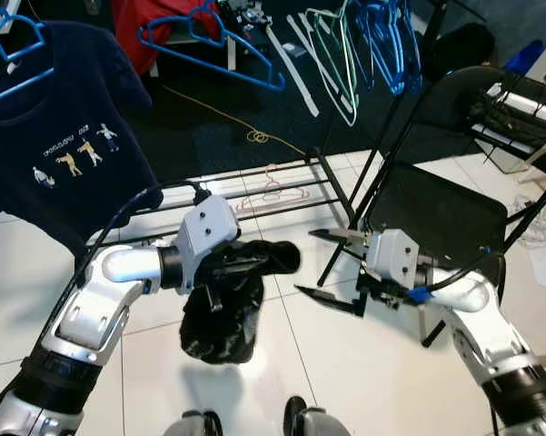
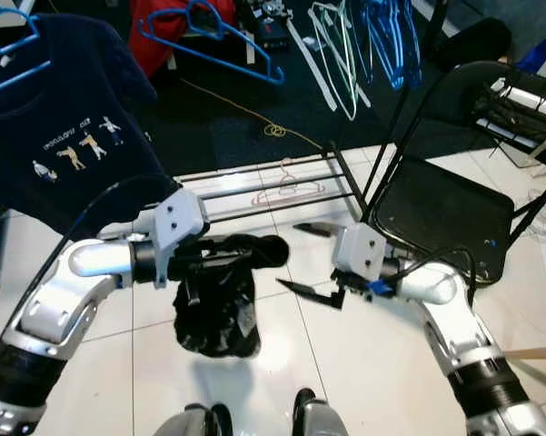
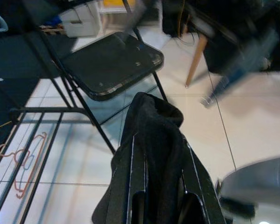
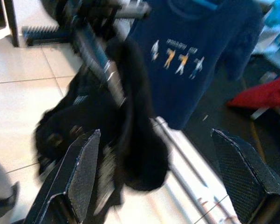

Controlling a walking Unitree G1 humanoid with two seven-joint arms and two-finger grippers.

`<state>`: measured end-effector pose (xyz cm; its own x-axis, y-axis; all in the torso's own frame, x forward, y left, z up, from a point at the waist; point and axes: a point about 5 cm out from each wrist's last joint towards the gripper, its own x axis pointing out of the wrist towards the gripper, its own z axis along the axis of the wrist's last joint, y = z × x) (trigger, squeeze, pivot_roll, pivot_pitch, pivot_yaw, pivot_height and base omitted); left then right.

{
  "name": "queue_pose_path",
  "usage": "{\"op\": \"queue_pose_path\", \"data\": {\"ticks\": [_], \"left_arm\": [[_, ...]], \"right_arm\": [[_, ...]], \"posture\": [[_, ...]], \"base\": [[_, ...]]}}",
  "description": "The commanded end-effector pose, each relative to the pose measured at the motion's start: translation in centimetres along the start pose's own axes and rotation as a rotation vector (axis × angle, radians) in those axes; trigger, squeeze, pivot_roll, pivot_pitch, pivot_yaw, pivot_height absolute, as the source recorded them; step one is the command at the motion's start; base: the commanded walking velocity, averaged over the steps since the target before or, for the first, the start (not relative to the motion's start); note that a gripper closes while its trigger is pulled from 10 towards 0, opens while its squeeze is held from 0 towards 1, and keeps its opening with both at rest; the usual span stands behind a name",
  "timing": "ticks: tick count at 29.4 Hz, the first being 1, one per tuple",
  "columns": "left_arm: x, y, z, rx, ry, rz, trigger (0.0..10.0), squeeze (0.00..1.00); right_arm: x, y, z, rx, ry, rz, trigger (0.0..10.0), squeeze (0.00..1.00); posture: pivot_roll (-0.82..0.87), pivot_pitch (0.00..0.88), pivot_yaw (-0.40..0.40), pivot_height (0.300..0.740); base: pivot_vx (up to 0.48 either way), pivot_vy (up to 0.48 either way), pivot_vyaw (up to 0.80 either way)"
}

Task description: Hang hanger

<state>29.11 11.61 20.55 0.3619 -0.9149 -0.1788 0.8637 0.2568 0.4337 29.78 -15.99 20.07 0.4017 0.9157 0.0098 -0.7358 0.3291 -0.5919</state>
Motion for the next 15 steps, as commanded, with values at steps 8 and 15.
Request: {"op": "queue_pose_path", "data": {"ticks": [8,15], "left_arm": [[0.4,-1.3,0.6,0.054,0.001,-0.11,0.0,0.0],[0.5,-1.2,1.0,0.056,-0.007,-0.118,0.0,0.0]], "right_arm": [[-1.2,-0.6,0.5,0.043,0.014,0.095,10.0,1.0],[-2.2,0.4,0.9,0.259,0.019,0.269,10.0,1.0]], "posture": [[-0.11,0.245,-0.054,0.74],[-0.11,0.252,-0.056,0.74]], "base": [[0.0,0.0,0.0],[0.0,0.0,0.0]]}}
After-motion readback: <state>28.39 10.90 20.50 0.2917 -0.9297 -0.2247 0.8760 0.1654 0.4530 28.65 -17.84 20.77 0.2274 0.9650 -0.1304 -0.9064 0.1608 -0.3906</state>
